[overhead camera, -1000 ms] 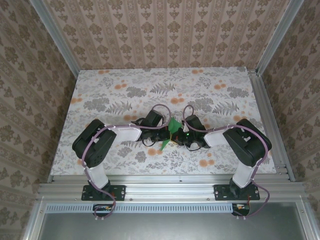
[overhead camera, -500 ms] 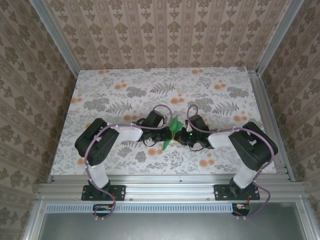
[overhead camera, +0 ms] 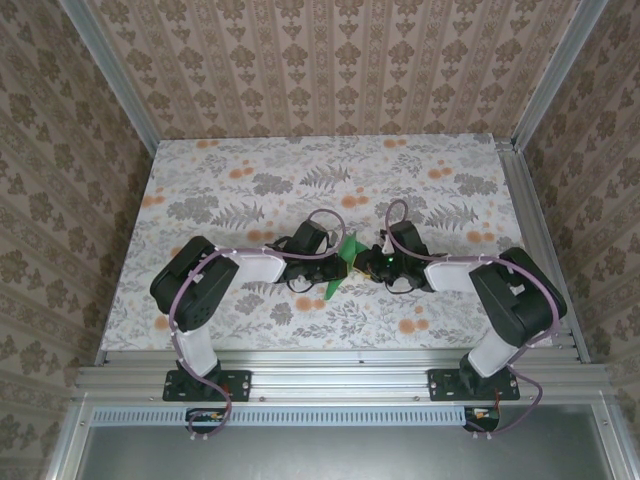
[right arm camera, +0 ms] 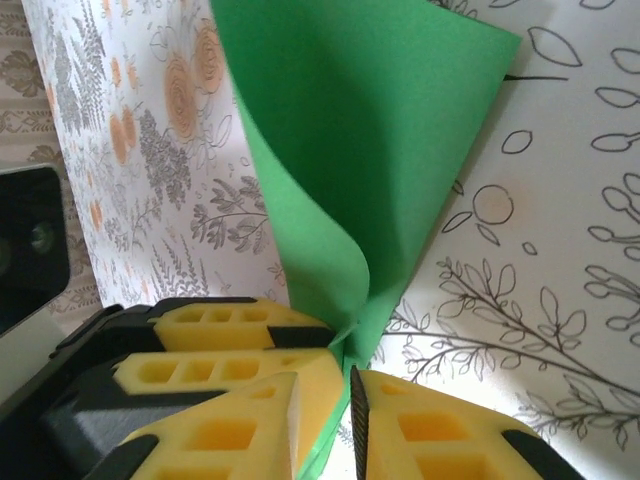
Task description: Fold a paper plane with a square sheet of paper (pick it up from the middle)
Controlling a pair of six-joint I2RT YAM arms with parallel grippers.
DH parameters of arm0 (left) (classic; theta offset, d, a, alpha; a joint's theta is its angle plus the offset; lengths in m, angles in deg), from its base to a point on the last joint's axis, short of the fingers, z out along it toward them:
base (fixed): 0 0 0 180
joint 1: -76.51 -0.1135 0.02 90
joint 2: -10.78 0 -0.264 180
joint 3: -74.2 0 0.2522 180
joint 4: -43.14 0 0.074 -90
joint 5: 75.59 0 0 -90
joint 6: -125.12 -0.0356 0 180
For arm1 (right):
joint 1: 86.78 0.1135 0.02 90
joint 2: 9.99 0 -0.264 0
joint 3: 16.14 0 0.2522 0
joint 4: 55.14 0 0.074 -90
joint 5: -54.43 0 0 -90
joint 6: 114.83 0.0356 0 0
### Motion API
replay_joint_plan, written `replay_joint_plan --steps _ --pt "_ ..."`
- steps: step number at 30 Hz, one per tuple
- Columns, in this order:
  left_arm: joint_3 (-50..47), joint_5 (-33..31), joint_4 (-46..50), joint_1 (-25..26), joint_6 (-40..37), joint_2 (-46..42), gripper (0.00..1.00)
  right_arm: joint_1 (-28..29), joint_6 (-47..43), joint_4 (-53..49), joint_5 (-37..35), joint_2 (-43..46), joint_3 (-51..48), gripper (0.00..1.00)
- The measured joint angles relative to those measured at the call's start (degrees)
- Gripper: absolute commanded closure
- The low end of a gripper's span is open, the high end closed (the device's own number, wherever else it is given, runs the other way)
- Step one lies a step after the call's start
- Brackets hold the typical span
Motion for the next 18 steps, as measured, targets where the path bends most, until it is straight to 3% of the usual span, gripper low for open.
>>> replay_joint_plan --steps 12,18 --pt "0.0 0.7 -0.4 0.0 -1.7 0.0 0.77 -0.3 0.3 1.9 2.3 -4.9 1.2 0.71" --pt "0.0 1.1 -0.4 0.0 -2.3 0.0 0.77 -0.3 0.6 2.4 3.0 -5.6 1.9 0.88"
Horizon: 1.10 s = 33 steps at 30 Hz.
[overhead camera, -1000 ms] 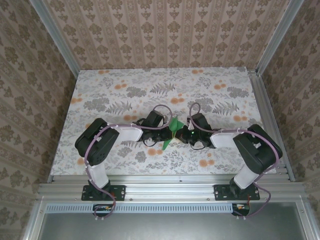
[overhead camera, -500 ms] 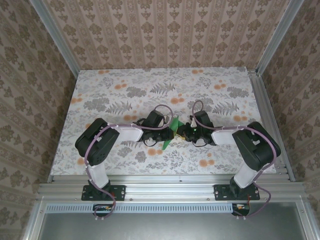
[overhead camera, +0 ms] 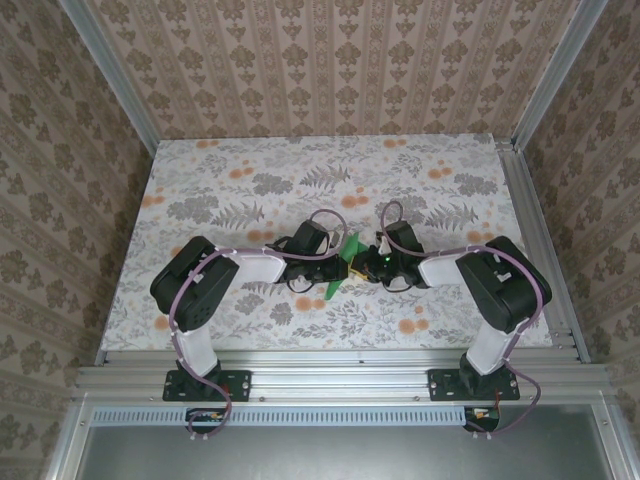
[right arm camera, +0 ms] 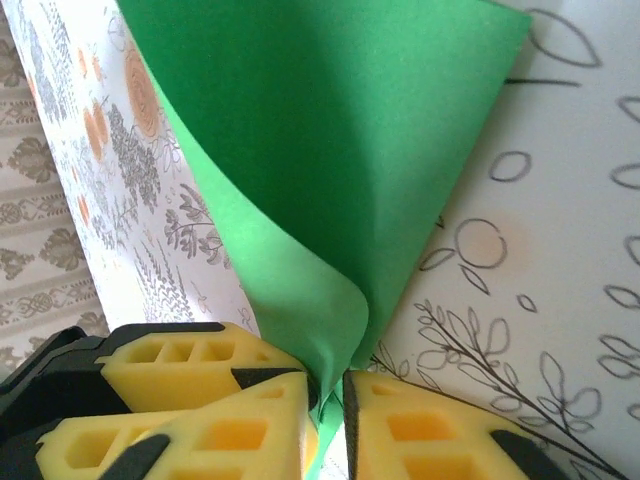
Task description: Fold a paper plane with a square sheet of paper (pick it up from the middle)
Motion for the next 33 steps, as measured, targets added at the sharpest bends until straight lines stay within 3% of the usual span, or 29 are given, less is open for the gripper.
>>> replay_joint_plan --steps 6,12,21,33 --pt "0.0 0.5 0.1 0.0 -1.0 -0.1 0.76 0.0 -0.1 -0.1 0.5 -0.2 0.7 1.0" --pt "0.0 -1.1 3.8 0.5 -4.5 -4.2 0.71 0.0 -0.6 -0.5 0.5 -0.2 1.0 1.0" --pt "0.5 -11.2 14.8 5.0 -9.4 -15.2 0.66 0.0 -1.0 -1.0 0.5 -0.9 1.4 1.0" --pt "-3.8 -17.9 18.6 9.4 -8.8 -15.4 0.66 0.0 -1.1 -2.0 0.5 -1.3 1.6 1.0"
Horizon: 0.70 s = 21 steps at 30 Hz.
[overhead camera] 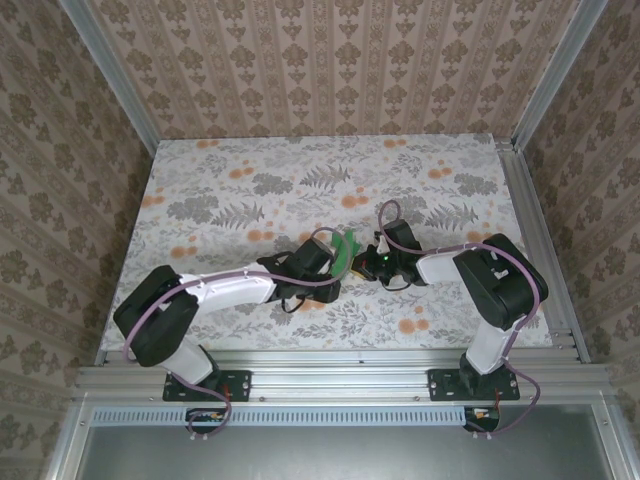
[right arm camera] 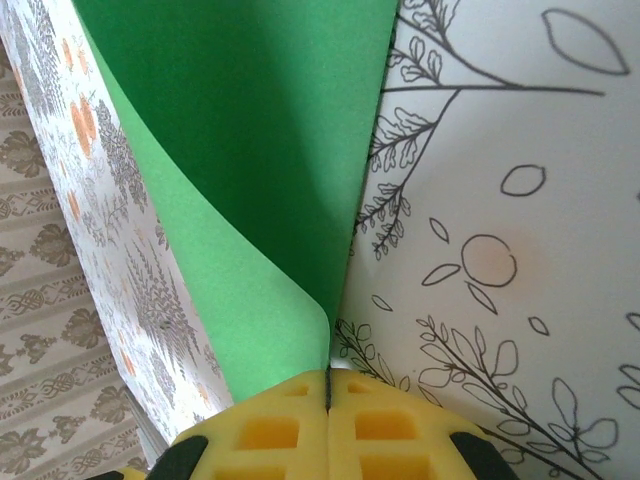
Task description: Fold a paper plane with a square sheet of paper (pick it up from the middle)
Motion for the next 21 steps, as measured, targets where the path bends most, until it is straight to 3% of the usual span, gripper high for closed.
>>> replay_joint_plan --steps 7,13,21 --pt "0.0 -0.9 0.2 0.4 0.0 2.3 0.71 0.0 -0.8 -0.4 0.0 0.0 0.4 1.0" --pt "0.2 -2.3 1.0 1.1 -0.2 4.9 0.83 0.0 -1.2 -1.3 0.0 0.0 0.5 1.0" --pt "3.1 -5.4 4.7 2.3 -1.8 6.9 0.87 0.0 -1.7 -2.2 -0.3 0.0 0.5 1.0"
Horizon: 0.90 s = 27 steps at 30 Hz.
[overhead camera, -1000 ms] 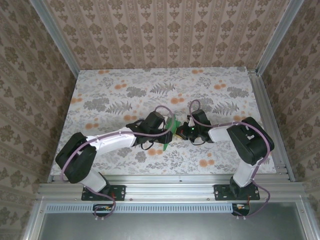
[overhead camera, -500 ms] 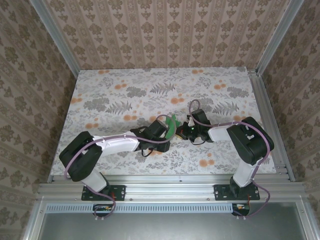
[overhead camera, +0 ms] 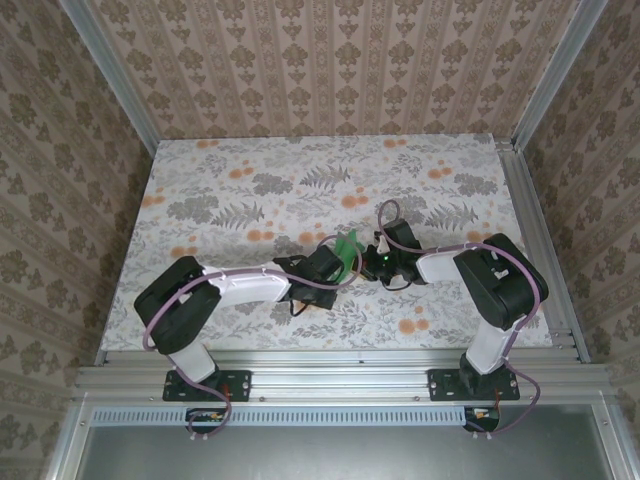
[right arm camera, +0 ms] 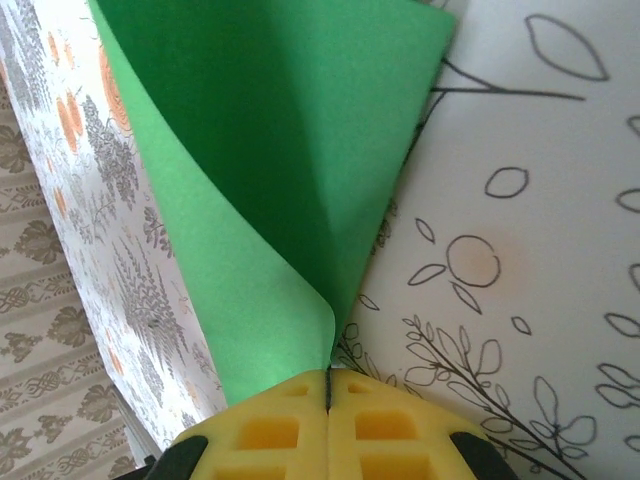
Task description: Fold a paper plane with a square sheet of paper (pick it up from the middle)
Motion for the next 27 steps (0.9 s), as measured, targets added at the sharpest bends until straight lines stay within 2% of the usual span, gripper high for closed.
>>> replay_joint_plan --steps 10,27 --pt "2.4 -3.6 4.1 1.0 -4.5 1.0 0.89 0.1 -2.7 -3.7 -0.2 0.9 3.2 1.0" --pt "3.7 -6.4 5.9 1.6 -9.9 2.1 0.84 0.1 -7.3 -9.7 -0.9 -0.4 7.5 1.0"
